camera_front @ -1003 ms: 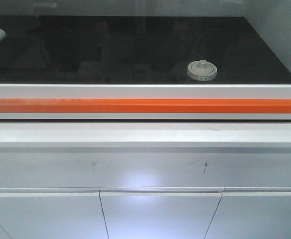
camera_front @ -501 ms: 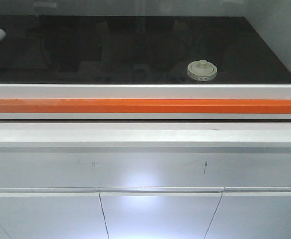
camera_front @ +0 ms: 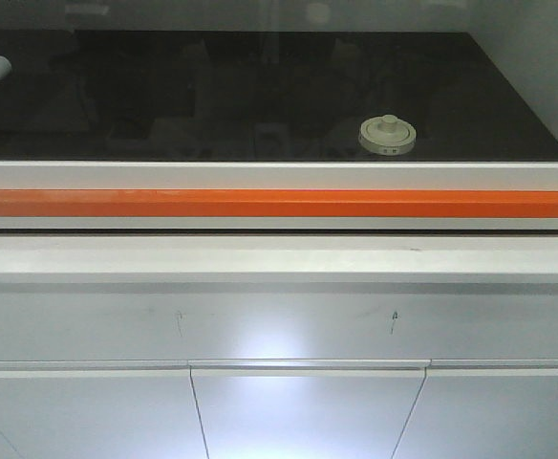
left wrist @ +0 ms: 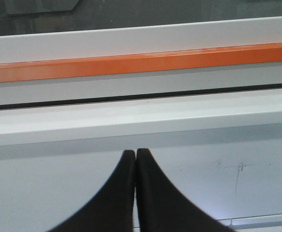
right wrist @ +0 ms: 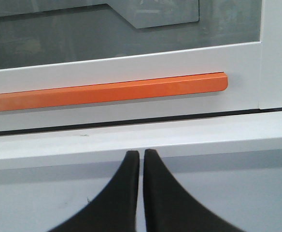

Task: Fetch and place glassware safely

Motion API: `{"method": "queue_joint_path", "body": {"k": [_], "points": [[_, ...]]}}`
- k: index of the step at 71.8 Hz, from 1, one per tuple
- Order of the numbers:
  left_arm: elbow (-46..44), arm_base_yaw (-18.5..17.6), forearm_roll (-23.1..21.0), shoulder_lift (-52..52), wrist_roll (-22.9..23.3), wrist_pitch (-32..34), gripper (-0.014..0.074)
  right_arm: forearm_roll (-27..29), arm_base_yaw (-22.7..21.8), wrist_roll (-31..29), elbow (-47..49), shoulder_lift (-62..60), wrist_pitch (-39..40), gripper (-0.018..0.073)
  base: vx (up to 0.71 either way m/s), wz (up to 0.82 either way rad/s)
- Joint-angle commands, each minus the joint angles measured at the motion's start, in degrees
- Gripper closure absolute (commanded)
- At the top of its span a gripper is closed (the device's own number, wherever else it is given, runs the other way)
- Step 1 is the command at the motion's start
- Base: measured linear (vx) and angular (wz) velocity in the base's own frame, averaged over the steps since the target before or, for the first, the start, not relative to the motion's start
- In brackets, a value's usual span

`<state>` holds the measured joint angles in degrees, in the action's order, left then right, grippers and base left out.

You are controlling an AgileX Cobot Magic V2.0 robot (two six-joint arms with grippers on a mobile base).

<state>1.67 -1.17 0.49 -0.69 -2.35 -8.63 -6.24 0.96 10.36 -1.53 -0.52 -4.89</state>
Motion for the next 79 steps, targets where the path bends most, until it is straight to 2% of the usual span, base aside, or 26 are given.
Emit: {"method": "queue_joint_path", "body": {"k": [1,32,54,59,72,79], "points": [[1.5,-0.4,-0.5,-0.1,0.4,4.1,0.0603,-0.2,-0.1,-0.7,-1.1,-0.7,4.3,0.0563,0.0,0.0],[1.5,-0.4,-0.5,-0.1,0.4,4.8,0.0603,-0.3,-0.1,-0.7,-1.1,-0.7,5.2,0.0563,0.0,0.0],[1.5,-0.4,-0.5,-0.1,0.5,8.3,0.0603,-0.2,-0.1,-0.7,-1.1,-0.7,5.7,0.0563,0.0,0.0],[1.5,-0.4,-0.9,-0.1,0.6,11.3,0.0603,-0.2,-0.1,-0.7,-1.1,-0.7,7.4,0.0563,0.0,0.0],[-0.1,-0.4,-1.3,-0.1,0.5,26.4,0.0603,-0.2,-0.1,-0.7,0.8,-0.7,15.6,0.0563,0.0,0.0],[-4.4,-0.4,-1.2,1.6,0.5,28.0,0.0603,-0.2,-0.1,-0.7,6.4,0.1,14.5,0.0563,0.0,0.0]]}}
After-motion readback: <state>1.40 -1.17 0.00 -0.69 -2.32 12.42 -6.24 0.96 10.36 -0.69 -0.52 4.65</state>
